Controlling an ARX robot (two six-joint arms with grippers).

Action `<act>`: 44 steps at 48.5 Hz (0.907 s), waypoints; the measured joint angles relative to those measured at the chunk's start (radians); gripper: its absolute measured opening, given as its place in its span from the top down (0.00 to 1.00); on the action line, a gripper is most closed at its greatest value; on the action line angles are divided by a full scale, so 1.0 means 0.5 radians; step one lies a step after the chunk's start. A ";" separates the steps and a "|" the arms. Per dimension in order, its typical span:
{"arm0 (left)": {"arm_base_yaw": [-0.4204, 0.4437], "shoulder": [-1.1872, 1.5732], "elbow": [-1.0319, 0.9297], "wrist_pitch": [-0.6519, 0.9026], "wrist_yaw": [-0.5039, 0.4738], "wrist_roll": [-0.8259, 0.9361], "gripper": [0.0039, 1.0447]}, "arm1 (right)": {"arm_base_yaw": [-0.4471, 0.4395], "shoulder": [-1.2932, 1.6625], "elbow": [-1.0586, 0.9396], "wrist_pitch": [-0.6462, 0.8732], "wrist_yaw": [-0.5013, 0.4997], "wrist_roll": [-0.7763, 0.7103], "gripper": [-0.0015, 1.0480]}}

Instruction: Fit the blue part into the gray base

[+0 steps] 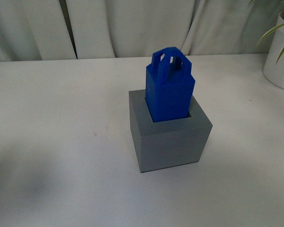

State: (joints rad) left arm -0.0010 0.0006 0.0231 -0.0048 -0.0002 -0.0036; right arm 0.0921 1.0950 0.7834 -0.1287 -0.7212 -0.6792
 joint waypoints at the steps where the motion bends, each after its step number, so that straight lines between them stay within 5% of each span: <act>1: 0.000 0.000 0.000 0.000 0.000 0.000 0.06 | -0.029 -0.073 -0.089 0.092 0.023 0.076 0.07; 11: 0.000 0.000 0.000 0.000 0.000 0.000 0.06 | -0.203 -0.410 -0.555 0.410 0.201 0.439 0.07; 20: 0.000 0.000 0.000 0.000 0.000 0.000 0.06 | -0.180 -0.433 -0.610 0.503 0.320 0.595 0.09; 23: 0.000 0.000 0.000 0.000 0.000 0.000 0.06 | -0.059 -0.508 -0.825 1.003 1.028 0.878 0.22; 26: 0.000 0.000 0.000 0.000 0.000 0.000 0.06 | -0.069 -0.584 -0.973 1.238 1.413 1.112 0.35; 40: 0.000 0.000 0.000 0.000 0.000 -0.001 0.06 | -0.180 -0.916 -1.291 1.248 1.441 1.324 0.96; 44: 0.000 0.000 0.000 0.000 0.001 0.000 0.06 | -0.180 -1.003 -1.344 1.212 1.441 1.328 0.98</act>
State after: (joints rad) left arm -0.0010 0.0006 0.0231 -0.0048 0.0002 -0.0036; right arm 0.0021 0.5934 0.1116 0.4770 -0.0006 -0.0151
